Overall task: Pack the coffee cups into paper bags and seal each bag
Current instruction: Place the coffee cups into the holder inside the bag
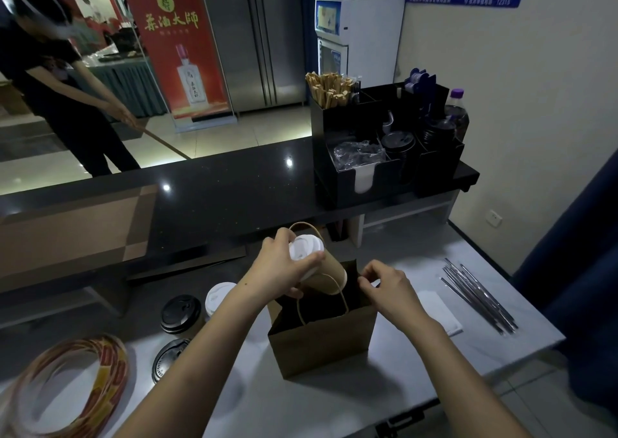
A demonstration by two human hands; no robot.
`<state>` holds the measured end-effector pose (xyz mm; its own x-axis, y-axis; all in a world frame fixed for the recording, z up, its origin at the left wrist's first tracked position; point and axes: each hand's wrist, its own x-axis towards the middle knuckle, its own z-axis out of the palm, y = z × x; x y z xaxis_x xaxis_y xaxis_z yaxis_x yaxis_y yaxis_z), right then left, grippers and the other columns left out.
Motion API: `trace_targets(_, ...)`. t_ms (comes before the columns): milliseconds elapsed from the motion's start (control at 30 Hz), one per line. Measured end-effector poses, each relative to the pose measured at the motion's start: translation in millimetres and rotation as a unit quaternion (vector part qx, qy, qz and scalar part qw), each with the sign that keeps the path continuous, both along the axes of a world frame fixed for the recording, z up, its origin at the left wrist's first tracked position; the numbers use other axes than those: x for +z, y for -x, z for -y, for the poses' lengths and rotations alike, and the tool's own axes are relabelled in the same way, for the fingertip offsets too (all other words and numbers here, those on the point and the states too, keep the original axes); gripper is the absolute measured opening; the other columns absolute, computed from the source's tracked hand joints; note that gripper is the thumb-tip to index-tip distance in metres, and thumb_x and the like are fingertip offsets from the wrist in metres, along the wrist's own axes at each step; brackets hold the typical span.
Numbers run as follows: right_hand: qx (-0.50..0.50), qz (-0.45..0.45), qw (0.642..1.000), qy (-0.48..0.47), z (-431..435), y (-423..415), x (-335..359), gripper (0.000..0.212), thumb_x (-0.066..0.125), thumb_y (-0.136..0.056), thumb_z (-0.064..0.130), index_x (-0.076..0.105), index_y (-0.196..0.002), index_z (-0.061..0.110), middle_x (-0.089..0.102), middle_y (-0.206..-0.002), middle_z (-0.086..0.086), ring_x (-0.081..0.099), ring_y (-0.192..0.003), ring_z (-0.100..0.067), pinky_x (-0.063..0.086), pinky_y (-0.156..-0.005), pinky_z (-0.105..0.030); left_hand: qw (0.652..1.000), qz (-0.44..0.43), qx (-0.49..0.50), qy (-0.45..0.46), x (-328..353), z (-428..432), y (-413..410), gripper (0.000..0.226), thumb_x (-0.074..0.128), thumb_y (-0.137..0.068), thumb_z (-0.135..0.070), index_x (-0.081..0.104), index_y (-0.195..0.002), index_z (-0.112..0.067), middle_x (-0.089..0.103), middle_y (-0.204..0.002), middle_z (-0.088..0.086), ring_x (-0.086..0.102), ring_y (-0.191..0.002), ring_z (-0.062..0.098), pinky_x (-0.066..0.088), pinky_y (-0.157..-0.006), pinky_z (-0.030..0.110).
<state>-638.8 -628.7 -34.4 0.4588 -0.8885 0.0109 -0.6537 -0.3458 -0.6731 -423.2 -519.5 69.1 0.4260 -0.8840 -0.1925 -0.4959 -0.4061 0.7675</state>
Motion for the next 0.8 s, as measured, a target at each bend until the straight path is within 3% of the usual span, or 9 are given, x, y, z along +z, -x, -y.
trace_targets(200, -0.005, 0.009, 1.0, -0.007, 1, -2, -2, 0.015, 0.066, -0.1, 0.037, 0.057, -0.088, 0.035, 0.065, -0.089, 0.013, 0.064, -0.084, -0.012, 0.063, -0.077, -0.041, 1.0, -0.011, 0.013, -0.001, -1, 0, -7, 0.066, 0.079, -0.081, -0.059, 0.041, -0.128, -0.033, 0.037, -0.133, 0.0, 0.057, -0.112, 0.032, 0.066, -0.061, 0.042)
trace_targets(533, -0.005, 0.007, 1.0, -0.002, 0, -1, -1, 0.015, 0.066, -0.101, 0.035, 0.057, -0.089, 0.034, 0.066, -0.09, 0.01, 0.064, -0.084, -0.011, 0.062, -0.075, -0.037, 0.995, -0.079, 0.052, 0.017, -2, -4, -11, 0.067, 0.076, -0.086, -0.057, 0.041, -0.135, -0.028, 0.041, -0.137, 0.005, 0.061, -0.108, 0.032, 0.066, -0.063, 0.043)
trace_targets(800, -0.005, 0.011, 1.0, -0.007, 0, 0, -1, 0.016, 0.065, -0.1, 0.035, 0.056, -0.087, 0.034, 0.065, -0.087, 0.011, 0.064, -0.083, -0.011, 0.063, -0.076, -0.04, 0.999, -0.019, 0.0, 0.03, -7, -7, -6, 0.069, 0.081, -0.081, -0.056, 0.046, -0.134, -0.03, 0.043, -0.13, 0.0, 0.062, -0.105, 0.027, 0.066, -0.062, 0.039)
